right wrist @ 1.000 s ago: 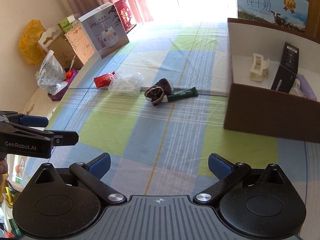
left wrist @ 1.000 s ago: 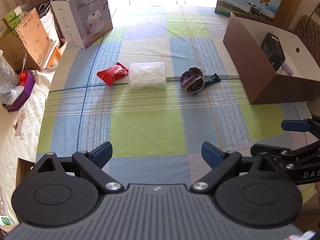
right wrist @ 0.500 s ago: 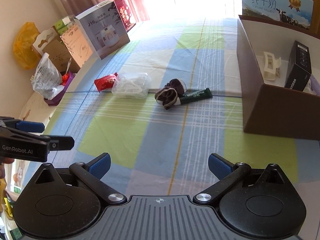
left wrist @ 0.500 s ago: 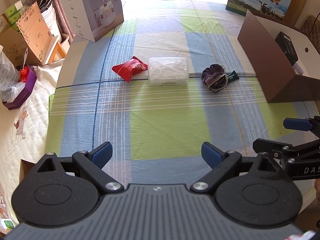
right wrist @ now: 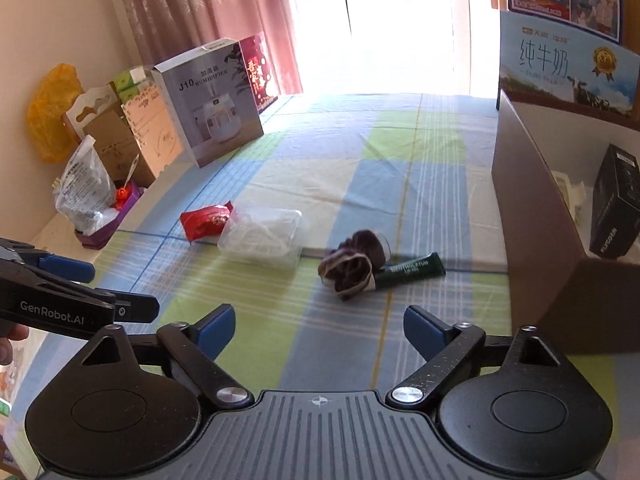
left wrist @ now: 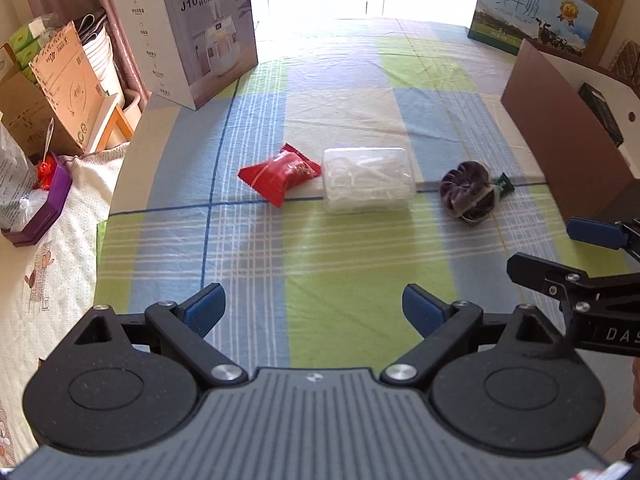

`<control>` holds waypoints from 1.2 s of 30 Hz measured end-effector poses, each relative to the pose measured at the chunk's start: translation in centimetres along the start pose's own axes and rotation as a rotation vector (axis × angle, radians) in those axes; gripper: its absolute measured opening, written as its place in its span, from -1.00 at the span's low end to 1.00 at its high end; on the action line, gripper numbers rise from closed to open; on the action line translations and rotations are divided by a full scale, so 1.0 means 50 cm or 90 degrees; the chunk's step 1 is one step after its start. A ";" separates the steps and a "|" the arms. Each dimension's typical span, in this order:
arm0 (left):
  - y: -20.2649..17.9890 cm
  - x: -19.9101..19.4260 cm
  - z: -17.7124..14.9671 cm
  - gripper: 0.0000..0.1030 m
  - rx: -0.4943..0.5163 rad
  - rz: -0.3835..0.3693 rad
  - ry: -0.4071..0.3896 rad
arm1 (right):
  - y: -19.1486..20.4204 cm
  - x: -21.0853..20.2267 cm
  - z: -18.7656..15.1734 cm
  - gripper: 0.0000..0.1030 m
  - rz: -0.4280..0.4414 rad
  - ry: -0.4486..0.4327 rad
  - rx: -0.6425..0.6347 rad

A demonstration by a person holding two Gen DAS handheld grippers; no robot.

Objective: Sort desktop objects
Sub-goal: 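Grasp the dark purple scrunchie with the right tool while the left tool approaches the red packet, then grasp the red candy packet with the left tool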

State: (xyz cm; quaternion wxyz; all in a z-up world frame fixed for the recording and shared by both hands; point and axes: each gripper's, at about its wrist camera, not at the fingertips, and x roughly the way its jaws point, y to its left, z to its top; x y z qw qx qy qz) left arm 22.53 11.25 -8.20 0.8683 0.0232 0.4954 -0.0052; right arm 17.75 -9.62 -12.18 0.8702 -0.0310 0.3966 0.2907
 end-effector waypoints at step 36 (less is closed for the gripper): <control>0.064 0.211 0.162 0.15 0.158 0.009 -0.002 | -0.050 0.234 0.069 -0.37 -0.049 0.052 -0.008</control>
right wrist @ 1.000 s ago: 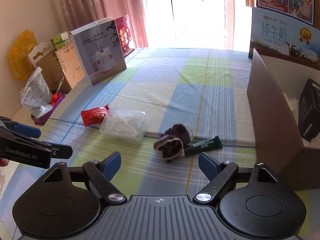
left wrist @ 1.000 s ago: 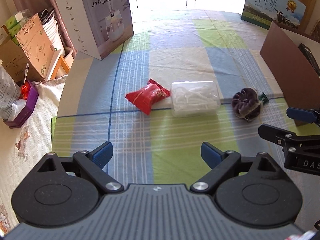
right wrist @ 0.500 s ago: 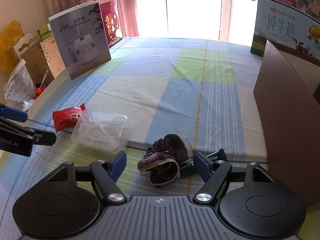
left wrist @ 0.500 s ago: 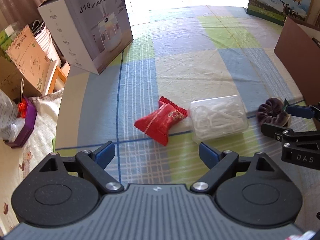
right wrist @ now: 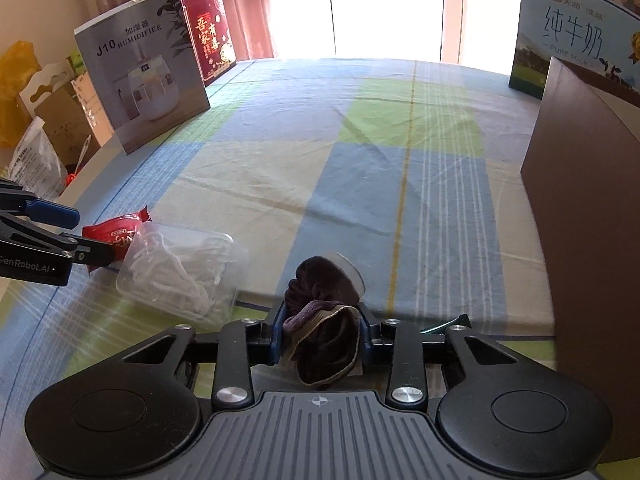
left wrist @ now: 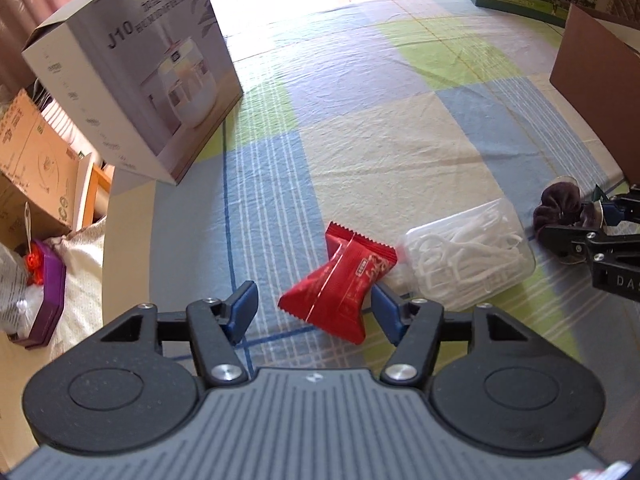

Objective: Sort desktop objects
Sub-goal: 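Grasp the red candy packet with the left tool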

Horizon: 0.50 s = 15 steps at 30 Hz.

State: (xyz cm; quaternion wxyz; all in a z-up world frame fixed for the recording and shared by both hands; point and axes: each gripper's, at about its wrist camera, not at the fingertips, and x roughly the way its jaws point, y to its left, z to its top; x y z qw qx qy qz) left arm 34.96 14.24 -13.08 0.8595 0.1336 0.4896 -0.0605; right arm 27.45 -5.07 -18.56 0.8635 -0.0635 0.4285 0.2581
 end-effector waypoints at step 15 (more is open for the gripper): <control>-0.009 0.023 -0.013 -0.53 -0.010 -0.013 0.014 | 0.002 -0.007 -0.001 -0.40 0.006 0.001 -0.005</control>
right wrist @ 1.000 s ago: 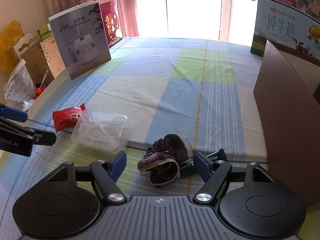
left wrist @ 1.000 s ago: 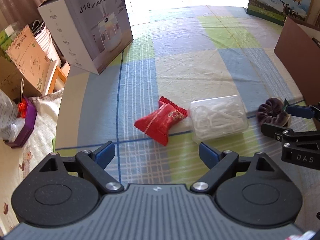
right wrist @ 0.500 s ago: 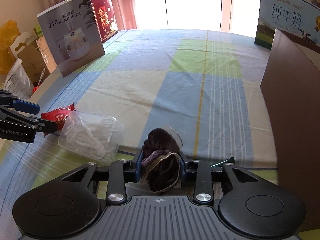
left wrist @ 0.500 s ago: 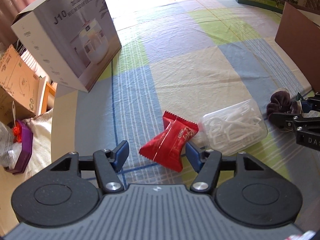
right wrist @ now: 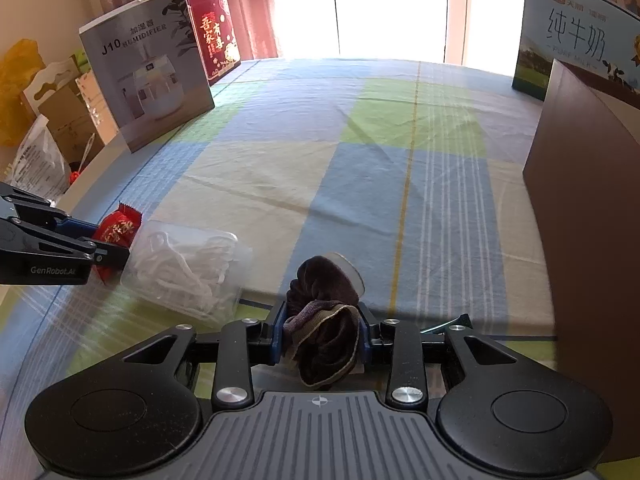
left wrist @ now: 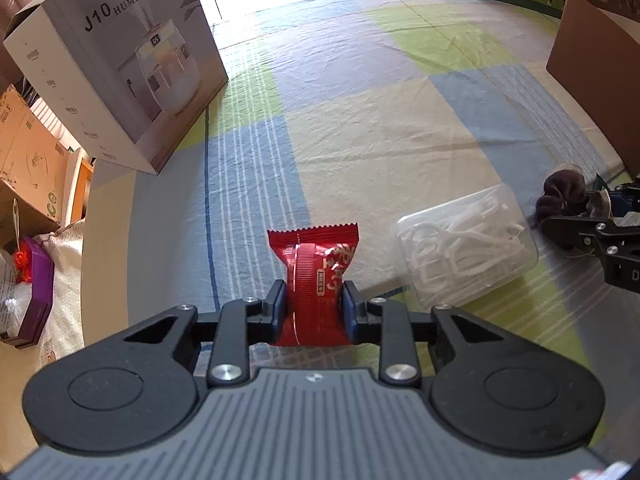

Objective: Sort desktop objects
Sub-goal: 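Grasp the red candy packet with the left tool, then carry the red packet with the left tool while the right tool carries the scrunchie to the box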

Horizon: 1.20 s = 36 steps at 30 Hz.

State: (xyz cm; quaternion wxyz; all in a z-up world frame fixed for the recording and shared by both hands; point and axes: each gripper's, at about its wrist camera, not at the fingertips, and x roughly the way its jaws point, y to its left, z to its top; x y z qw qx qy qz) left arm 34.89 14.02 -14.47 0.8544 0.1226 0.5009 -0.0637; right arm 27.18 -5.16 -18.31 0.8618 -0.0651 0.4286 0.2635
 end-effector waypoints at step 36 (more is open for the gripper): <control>-0.156 -0.245 -0.125 -0.56 -0.037 -0.076 -0.047 | 0.007 -0.248 -0.090 -0.44 0.039 -0.025 -0.003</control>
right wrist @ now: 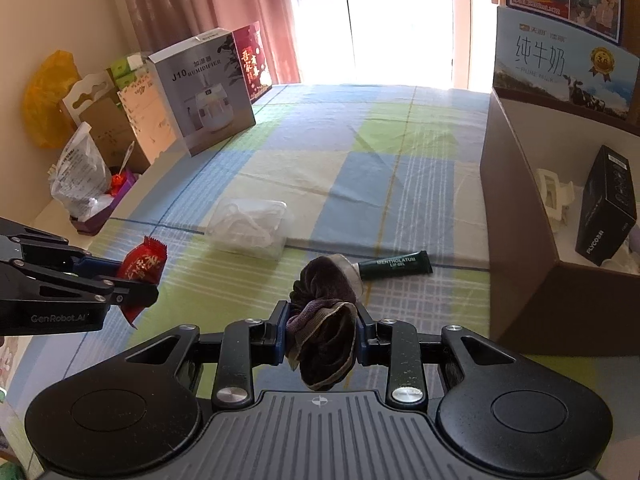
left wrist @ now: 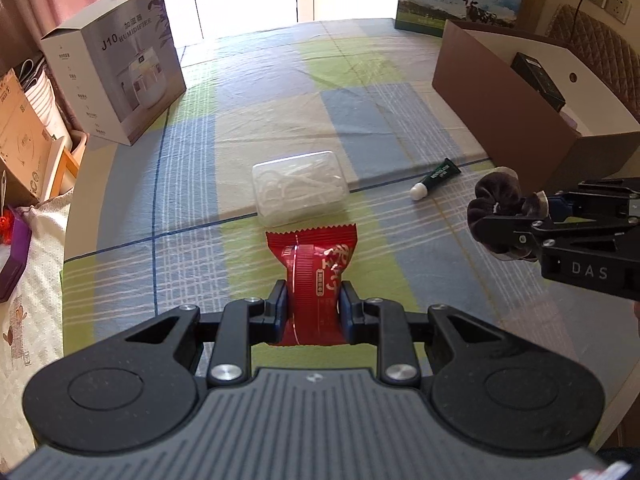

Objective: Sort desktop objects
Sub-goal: 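Carry the red packet with the left tool while the right tool carries the scrunchie to the box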

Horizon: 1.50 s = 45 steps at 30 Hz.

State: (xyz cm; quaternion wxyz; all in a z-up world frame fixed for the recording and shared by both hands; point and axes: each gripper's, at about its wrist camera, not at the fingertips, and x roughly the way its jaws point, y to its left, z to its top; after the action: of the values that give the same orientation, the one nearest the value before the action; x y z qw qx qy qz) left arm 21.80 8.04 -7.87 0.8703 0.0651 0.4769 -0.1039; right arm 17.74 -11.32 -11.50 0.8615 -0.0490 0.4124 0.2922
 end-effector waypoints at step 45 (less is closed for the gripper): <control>-0.480 -0.055 0.174 -0.56 0.104 -0.085 -0.089 | -0.462 -0.344 -0.033 -0.44 -0.102 -0.091 0.093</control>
State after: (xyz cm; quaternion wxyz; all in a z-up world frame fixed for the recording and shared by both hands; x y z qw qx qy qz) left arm 21.63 -16.74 -1.24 0.8844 0.0967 0.4082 -0.2046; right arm 20.77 -38.88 -3.48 0.9107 0.0024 0.3646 0.1942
